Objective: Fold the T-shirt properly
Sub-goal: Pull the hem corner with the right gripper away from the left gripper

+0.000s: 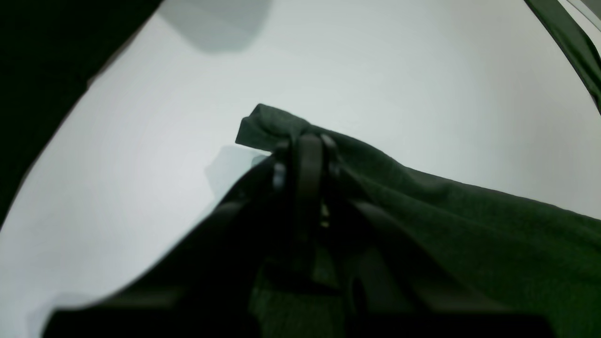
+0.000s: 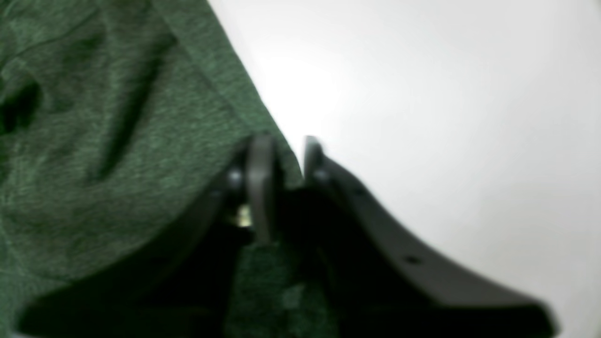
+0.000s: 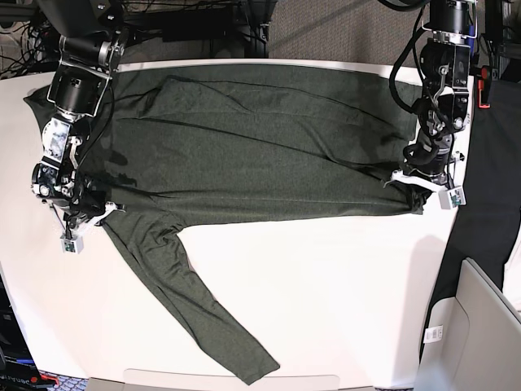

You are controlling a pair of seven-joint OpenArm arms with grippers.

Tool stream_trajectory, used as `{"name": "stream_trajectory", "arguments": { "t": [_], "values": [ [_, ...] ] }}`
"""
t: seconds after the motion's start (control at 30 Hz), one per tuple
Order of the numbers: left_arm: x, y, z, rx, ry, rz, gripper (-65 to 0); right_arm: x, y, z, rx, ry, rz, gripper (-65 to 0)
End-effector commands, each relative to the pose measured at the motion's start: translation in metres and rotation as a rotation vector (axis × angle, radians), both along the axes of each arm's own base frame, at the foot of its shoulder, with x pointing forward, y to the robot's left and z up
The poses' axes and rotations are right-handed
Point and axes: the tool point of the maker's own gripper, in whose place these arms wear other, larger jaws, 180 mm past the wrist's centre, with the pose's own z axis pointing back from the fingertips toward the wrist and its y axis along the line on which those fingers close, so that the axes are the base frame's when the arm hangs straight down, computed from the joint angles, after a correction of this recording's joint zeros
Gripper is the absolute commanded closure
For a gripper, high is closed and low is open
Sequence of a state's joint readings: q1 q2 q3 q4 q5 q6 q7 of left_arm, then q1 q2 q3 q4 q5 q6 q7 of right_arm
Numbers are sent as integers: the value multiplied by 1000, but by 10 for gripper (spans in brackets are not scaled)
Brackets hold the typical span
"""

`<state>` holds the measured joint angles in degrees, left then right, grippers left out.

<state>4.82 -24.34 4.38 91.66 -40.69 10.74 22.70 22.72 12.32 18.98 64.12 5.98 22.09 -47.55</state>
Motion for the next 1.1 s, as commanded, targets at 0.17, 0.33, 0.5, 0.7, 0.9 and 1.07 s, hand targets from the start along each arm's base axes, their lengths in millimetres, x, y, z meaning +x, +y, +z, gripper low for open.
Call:
{"name": "stream_trajectory", "arguments": {
  "t": [0.17,0.33,0.5,0.7,0.9,1.07],
  "values": [
    [8,7,19,25,-58,4,0,7,5,18,19,-47,16,-3],
    [9,9,21,29,-68,8,0,2,12,44,81,-100,35,-3],
    [10,5,27,27,-85,0,0,-8,12,63,94,-123,49,-3],
    [10,4,29,27,-89,-2,0,-31,-5,67,141,-135,2,-3],
    [5,2,28,28,-84,-9,0,-52,-21,69,180,-154,-26,-3],
    [-4,2,43,32,-117,-11,0,-65,-30,81,180,-185,-27,-3]
  ]
}}
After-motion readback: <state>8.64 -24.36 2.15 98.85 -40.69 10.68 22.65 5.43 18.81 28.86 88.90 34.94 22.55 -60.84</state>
